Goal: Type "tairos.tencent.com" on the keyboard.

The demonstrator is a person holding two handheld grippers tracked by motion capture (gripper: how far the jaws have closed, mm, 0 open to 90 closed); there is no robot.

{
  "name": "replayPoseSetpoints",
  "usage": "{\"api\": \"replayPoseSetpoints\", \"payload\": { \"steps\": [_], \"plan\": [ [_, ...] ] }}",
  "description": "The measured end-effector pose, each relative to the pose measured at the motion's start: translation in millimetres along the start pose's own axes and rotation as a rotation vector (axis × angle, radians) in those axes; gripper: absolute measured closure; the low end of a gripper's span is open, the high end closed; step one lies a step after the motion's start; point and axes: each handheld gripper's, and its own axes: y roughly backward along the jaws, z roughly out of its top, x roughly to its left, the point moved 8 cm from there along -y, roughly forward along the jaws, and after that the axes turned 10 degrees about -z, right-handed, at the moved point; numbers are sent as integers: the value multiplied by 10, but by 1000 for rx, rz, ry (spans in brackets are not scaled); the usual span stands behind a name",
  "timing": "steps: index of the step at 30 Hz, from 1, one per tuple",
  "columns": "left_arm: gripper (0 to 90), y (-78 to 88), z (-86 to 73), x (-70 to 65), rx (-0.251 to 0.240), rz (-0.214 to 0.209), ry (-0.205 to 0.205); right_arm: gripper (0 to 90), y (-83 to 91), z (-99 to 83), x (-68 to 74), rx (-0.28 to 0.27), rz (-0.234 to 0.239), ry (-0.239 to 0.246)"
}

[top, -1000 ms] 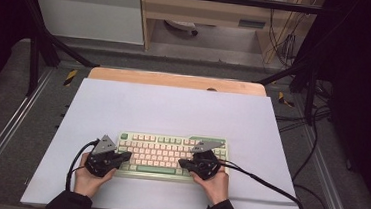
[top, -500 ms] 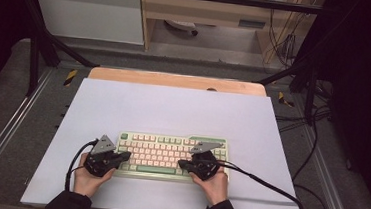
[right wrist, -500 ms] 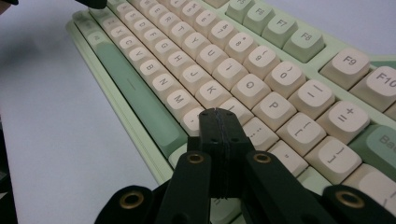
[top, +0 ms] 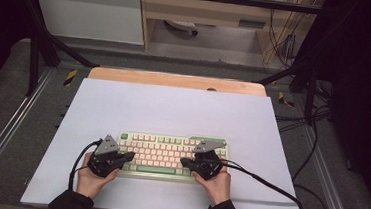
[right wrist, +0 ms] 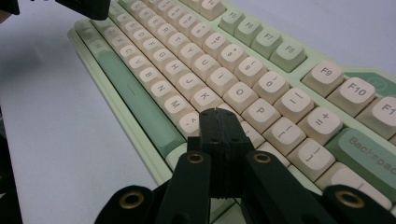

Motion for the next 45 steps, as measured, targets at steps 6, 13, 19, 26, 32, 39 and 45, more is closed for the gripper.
{"api": "replayPoseSetpoints", "payload": {
  "steps": [6, 13, 19, 26, 32, 39, 45],
  "plan": [
    [900, -113, 46, -113, 18, -19, -22, 900, 24, 10, -19, -2, -8, 2],
    [900, -224, 63, -183, 40, -27, -34, 900, 46, 23, -29, -7, -12, 3],
    [900, -263, 27, -171, 57, -25, -32, 900, 53, 32, -29, -11, -14, -3],
    [900, -303, -3, -163, 71, -23, -34, 900, 39, 47, -35, -18, -14, -9],
    [900, -283, 7, -166, 54, -25, -39, 900, -6, 58, -49, -19, -15, -21],
    [900, -161, 22, -119, 27, -16, -25, 900, -75, 90, -44, -25, -22, -26],
    [900, -65, 0, -53, 13, -8, -8, 900, -151, 160, -7, -31, -25, -28]
  ]
}}
